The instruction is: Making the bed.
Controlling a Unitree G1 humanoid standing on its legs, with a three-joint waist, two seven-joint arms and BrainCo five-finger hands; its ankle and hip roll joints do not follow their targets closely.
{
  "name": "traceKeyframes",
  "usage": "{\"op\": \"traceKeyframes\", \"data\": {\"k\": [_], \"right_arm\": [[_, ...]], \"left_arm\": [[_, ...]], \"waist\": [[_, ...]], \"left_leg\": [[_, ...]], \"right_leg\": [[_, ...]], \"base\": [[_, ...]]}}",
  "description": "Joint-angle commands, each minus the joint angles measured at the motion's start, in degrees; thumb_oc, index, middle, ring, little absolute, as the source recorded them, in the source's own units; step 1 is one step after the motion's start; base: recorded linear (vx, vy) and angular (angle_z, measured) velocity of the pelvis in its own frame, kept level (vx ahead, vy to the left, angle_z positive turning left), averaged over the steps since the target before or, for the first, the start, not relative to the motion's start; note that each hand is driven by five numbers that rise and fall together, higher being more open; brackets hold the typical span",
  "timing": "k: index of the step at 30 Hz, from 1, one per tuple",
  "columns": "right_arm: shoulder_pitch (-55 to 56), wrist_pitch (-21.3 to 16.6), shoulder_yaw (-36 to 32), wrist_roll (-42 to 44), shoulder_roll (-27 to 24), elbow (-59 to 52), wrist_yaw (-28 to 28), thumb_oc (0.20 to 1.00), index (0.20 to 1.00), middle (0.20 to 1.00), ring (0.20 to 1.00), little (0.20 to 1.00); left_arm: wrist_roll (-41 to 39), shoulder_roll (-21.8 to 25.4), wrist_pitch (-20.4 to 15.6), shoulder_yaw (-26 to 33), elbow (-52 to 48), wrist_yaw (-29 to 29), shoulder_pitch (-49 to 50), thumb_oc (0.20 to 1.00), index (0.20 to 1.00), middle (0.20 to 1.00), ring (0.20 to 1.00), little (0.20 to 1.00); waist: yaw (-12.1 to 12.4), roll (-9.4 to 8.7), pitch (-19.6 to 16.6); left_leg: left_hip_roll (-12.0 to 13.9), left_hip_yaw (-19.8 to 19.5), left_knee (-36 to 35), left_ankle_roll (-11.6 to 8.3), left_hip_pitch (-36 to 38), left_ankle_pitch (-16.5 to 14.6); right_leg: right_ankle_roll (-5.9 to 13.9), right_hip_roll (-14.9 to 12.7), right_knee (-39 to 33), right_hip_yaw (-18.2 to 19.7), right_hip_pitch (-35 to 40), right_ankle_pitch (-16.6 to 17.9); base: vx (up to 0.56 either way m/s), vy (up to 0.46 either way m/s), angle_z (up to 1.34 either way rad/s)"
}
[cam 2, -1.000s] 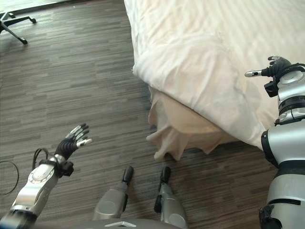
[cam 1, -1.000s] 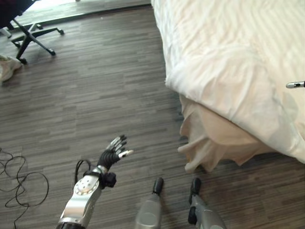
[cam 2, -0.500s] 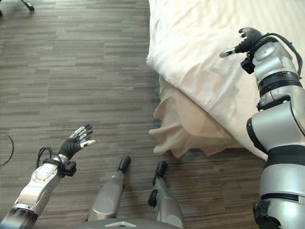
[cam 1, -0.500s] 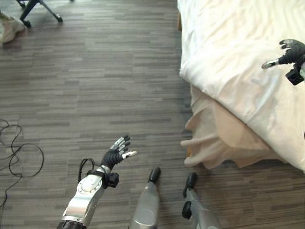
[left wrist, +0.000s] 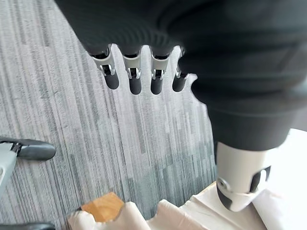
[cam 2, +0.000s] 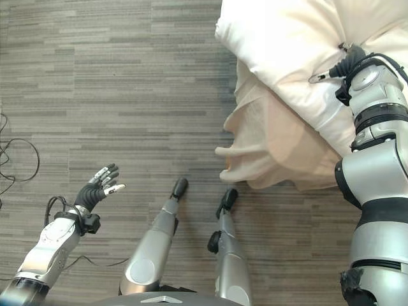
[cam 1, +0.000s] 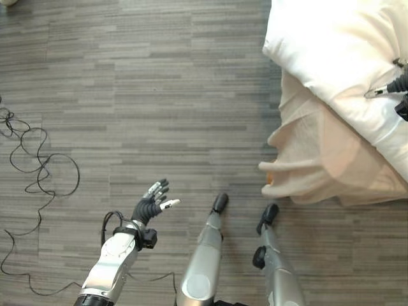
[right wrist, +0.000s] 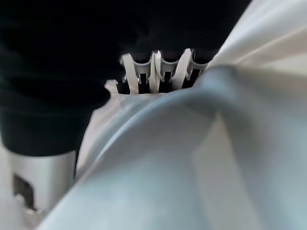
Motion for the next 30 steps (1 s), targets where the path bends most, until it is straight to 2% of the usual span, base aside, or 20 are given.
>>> {"op": "traceKeyframes", "data": {"k": [1,4,5,9,10,11,14,15,16,18,19,20,23,26,27,30], "right_arm": [[1.32,0.61,4.04,-1.35,-2.56,0.76,0.87,1.0,1.0,1.0,1.0,1.0],[4.29,0.37,3.24,-2.06,-0.8,-0.5,0.46,1.0,1.0,1.0,1.0,1.0],[6.59,-0.1,3.22,-3.17,0.58,-2.74,0.36,0.2,0.2,0.2,0.2,0.2],[10.15,-0.56,3.93,-6.24,3.58,-6.21,0.72,0.2,0.2,0.2,0.2,0.2],[15.5,-0.75,3.96,-9.6,7.35,-11.93,0.75,0.2,0.2,0.2,0.2,0.2],[15.56,-0.71,3.89,-9.63,7.31,-12.01,0.76,0.2,0.2,0.2,0.2,0.2],[27.11,-1.05,6.09,-18.59,13.94,-28.12,2.49,0.2,0.2,0.2,0.2,0.2],[27.25,-0.94,5.96,-18.67,13.88,-28.31,2.56,0.2,0.2,0.2,0.2,0.2],[33.46,-1.06,5.65,-22.09,18.38,-32.71,3.13,0.2,0.2,0.2,0.2,0.2],[38.64,-0.93,5.08,-23.19,23.99,-33.26,3.28,0.2,0.2,0.2,0.2,0.2],[38.81,-0.94,5.02,-23.27,24.17,-33.18,3.18,0.2,0.2,0.2,0.2,0.2],[42.35,-1.29,5.82,-24.08,28.59,-33.2,3.91,0.2,0.2,0.2,0.2,0.2],[47.04,-1.51,7.66,-24.44,34.19,-31.78,4.64,0.2,0.2,0.2,0.2,0.2],[49.02,-1.81,9.2,-23.96,37.23,-29.76,4.51,0.2,0.2,0.2,0.2,0.2],[50.78,-2.24,10.43,-23.67,39.24,-24.15,4.05,0.2,0.2,0.2,0.2,0.2],[51.48,-2.6,11.86,-23.75,41.08,-24.26,4.01,0.2,0.2,0.2,0.2,0.2]], "left_arm": [[-1.76,-0.66,-3.21,-1.09,-4.62,1.53,-1.85,1.0,1.0,1.0,1.0,1.0],[-1.68,-1.31,-3.43,-1.63,-4.23,2.0,-2.9,1.0,1.0,1.0,1.0,1.0],[-1.61,-1.78,-3.68,-1.93,-4.01,2.32,-3.81,1.0,1.0,1.0,1.0,1.0],[-1.07,-2.17,-3.88,-2.24,-3.67,3.01,-5.06,1.0,1.0,1.0,1.0,1.0],[-0.77,-3.4,-4.05,-2.36,-2.98,3.87,-5.29,1.0,1.0,1.0,1.0,1.0],[-0.77,-3.37,-4.05,-2.38,-2.98,3.87,-5.3,1.0,1.0,1.0,1.0,1.0],[1.17,-5.08,-3.88,-2.11,-1.11,5.15,-6.12,1.0,1.0,1.0,1.0,1.0],[1.17,-5.04,-3.89,-2.16,-1.12,5.16,-6.1,1.0,1.0,1.0,1.0,1.0],[1.66,-5.94,-3.85,-2.13,-0.04,6.06,-6.26,1.0,1.0,1.0,1.0,1.0],[1.81,-6.7,-4.03,-2.77,0.62,7.16,-6.58,1.0,1.0,1.0,1.0,1.0],[1.82,-6.58,-4.06,-2.84,0.64,7.19,-6.45,1.0,1.0,1.0,1.0,1.0],[2.52,-7.17,-4.21,-3.76,1.61,8.11,-7.14,1.0,1.0,1.0,1.0,1.0],[3.81,-7.51,-4.27,-4.71,2.66,9.54,-7.41,1.0,1.0,1.0,1.0,1.0],[4.09,-7.48,-4.62,-5.02,2.97,10.61,-7.41,1.0,1.0,1.0,1.0,1.0],[4.08,-7.71,-5.31,-6.45,3.12,10.78,-7.27,1.0,1.0,1.0,1.0,1.0],[4.2,-7.54,-5.41,-6.97,4.14,11.51,-7.16,1.0,1.0,1.0,1.0,1.0]], "waist": [[-0.66,3.33,1.91],[-1.08,3.38,1.98],[-1.47,3.48,2.05],[-2.23,3.53,2.04],[-3.09,3.38,2.24],[-3.09,3.36,2.16],[-4.45,2.84,1.97],[-4.46,2.81,1.81],[-5.01,2.73,1.4],[-5.2,2.85,0.79],[-5.18,2.75,0.65],[-5.3,2.92,0.14],[-5.55,2.85,-0.68],[-5.61,2.76,-1.07],[-5.37,3.05,-1.7],[-5.53,2.94,-2.22]], "left_leg": [[0.96,7.77,-9.65,-0.66,-0.57,11.65],[0.96,8.03,-9.65,-0.51,-0.24,11.43],[0.98,8.31,-9.65,-0.45,0.17,11.24],[0.94,8.54,-9.65,-0.35,0.6,11.09],[0.91,8.9,-9.65,-0.28,1.69,10.47],[0.88,8.87,-9.65,-0.25,1.51,10.68],[1.21,9.3,-9.65,-0.12,3.34,9.51],[1.16,9.24,-9.65,-0.07,3.07,9.79],[1.27,9.35,-9.65,0.02,3.96,9.25],[1.15,9.29,-9.65,0.12,4.91,8.82],[1.12,9.26,-9.65,0.12,4.92,8.82],[1.08,9.28,-9.65,0.23,5.64,8.49],[1.08,9.46,-9.65,0.37,6.96,7.98],[0.99,9.49,-9.65,0.46,7.83,7.74],[0.8,9.38,-9.65,0.6,8.43,7.51],[0.78,9.31,-9.65,0.65,9.24,7.26]], "right_leg": [[4.38,-1.25,1.28,-2.32,5.1,-0.31],[4.35,-1.21,1.26,-1.82,5.24,-0.36],[4.29,-1.26,1.25,-1.62,5.53,-0.57],[4.2,-1.41,1.23,-1.31,5.78,-0.61],[4.22,-1.43,1.29,-0.82,6.29,-0.76],[4.22,-1.45,1.24,-0.85,6.14,-0.58],[4.19,-1.55,1.36,-0.31,7.48,-1.24],[4.19,-1.58,1.29,-0.37,7.27,-1.02],[4.19,-1.7,1.34,-0.33,8.15,-1.47],[4.19,-1.89,1.41,-0.45,9.23,-1.92],[4.2,-1.91,1.37,-0.49,9.27,-1.93],[4.22,-2.06,1.6,-0.61,9.91,-2.12],[4.29,-2.11,1.67,-0.83,11.16,-2.43],[4.27,-1.99,1.62,-0.68,11.91,-2.55],[4.32,-2.05,1.56,-0.86,12.69,-2.81],[4.34,-2.04,1.65,-0.85,13.33,-3.05]], "base": [[0.02,0.017,-0.06],[0.01,0.011,-0.13],[0.02,0.009,-0.11],[0.01,0.017,-0.06],[0.01,0.027,-0.11],[0.03,0.032,-0.08],[0.04,0.004,-0.09],[0.05,-0.008,-0.14],[0.06,-0.01,-0.16],[0.06,0.004,-0.06],[0.03,0.03,0.0],[0.04,0.028,-0.01],[0.04,0.027,-0.01],[0.01,0.006,-0.01],[0.03,0.028,-0.03],[0.02,0.021,0.03]]}}
